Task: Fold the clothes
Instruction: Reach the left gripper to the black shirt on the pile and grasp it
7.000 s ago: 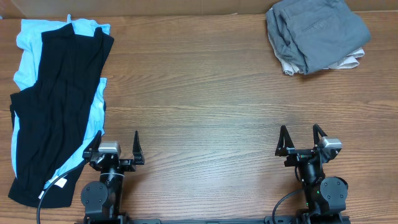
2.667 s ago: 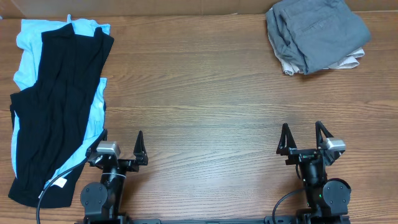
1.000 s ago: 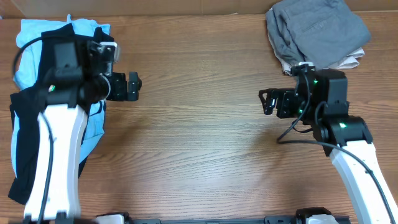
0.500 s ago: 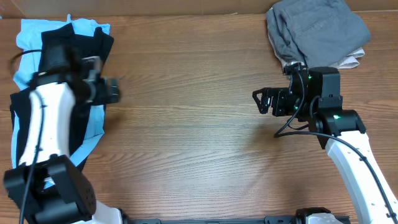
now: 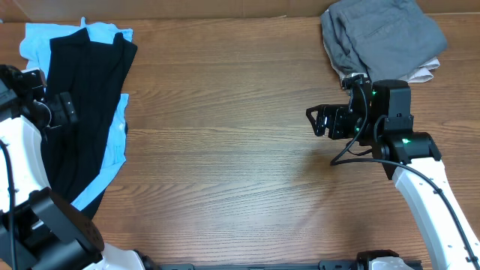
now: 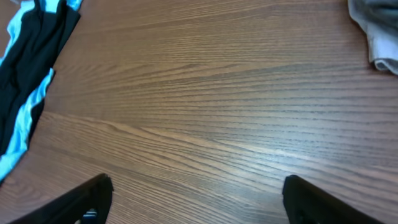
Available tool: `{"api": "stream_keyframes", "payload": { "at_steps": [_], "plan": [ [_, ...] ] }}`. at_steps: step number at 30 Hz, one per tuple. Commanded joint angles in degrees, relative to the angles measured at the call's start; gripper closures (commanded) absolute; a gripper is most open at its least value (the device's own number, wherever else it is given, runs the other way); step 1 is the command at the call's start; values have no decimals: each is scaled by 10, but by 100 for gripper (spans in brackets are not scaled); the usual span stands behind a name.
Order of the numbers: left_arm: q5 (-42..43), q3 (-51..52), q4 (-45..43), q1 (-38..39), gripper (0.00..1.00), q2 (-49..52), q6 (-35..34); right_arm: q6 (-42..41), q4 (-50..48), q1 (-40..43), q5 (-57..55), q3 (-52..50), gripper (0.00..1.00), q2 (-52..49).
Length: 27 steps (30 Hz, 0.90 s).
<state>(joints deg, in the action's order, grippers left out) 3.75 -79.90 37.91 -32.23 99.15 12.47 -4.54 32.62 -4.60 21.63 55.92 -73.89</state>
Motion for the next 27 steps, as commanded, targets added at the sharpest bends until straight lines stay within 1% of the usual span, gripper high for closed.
{"api": "stream_keyframes", "payload": {
  "at_steps": [1,3,6,9,11,14,16,20,23,27],
  "plan": [
    [-25,-11,-7,3,12,39,32,0,1,-3,3,15,14,1],
    [-27,-11,-7,3,13,59,32,0,5,-3,3,14,15,1],
    [-27,-11,-4,3,17,87,31,0,10,-3,3,14,19,1],
    [-25,-11,-5,6,19,105,27,0,10,-3,3,14,22,1],
    [-25,-11,-5,7,25,115,28,0,9,-3,3,14,23,1],
    [-26,-11,-9,7,28,130,28,0,9,-3,3,14,26,1],
    [-27,-11,-10,7,32,139,28,0,10,-3,3,14,26,1],
    [-27,-11,-10,7,43,158,28,0,12,-3,3,14,28,1],
    [-27,-11,-10,7,54,167,28,0,11,-3,3,14,28,1],
    [-27,-11,-14,7,76,168,28,0,11,-3,3,14,30,1]
  ]
}}
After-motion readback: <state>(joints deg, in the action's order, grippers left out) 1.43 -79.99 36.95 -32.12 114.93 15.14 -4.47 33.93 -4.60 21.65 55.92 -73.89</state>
